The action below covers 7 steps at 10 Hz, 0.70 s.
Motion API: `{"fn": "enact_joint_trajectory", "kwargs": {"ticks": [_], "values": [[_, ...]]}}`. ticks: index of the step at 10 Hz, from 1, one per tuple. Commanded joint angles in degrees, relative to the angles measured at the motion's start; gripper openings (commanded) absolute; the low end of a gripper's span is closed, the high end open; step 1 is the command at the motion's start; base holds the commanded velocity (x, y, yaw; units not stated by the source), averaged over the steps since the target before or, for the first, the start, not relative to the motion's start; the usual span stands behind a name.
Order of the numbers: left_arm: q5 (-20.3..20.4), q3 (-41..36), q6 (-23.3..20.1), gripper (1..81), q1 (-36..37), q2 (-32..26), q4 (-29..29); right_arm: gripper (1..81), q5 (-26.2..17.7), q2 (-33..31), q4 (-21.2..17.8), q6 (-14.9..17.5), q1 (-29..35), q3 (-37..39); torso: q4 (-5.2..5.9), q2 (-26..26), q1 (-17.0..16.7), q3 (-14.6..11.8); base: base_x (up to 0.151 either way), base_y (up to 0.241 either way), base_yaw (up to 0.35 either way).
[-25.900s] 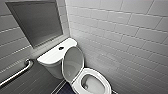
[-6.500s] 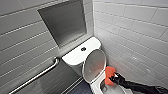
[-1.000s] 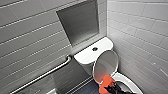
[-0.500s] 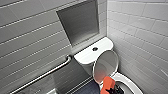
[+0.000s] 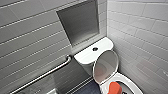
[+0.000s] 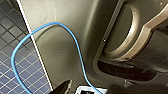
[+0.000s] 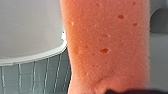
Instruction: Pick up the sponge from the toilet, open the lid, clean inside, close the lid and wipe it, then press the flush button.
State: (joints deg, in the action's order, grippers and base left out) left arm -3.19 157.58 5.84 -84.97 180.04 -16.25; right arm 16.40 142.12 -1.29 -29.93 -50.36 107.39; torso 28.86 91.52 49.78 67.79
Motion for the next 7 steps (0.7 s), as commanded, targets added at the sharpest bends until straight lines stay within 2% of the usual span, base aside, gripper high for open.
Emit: {"fn": "enact_joint_trajectory", "kwargs": {"ticks": [1, 7], "values": [[-4.7, 0.3, -0.3, 81.1, -0.8, -0.6, 0.3, 1.0, -2.6, -3.8, 1.1, 0.1, -2.9, -3.2, 0.0, 0.0, 0.0, 0.0, 0.0, 0.0, 0.0], [-4.7, 0.3, -0.3, 81.1, -0.8, -0.6, 0.2, 1.0, 3.2, -17.5, 1.2, 0.3, -9.0, -16.2, 0.02, 0.0, 0.0, 0.0, 0.0, 0.0, 0.0]]}}
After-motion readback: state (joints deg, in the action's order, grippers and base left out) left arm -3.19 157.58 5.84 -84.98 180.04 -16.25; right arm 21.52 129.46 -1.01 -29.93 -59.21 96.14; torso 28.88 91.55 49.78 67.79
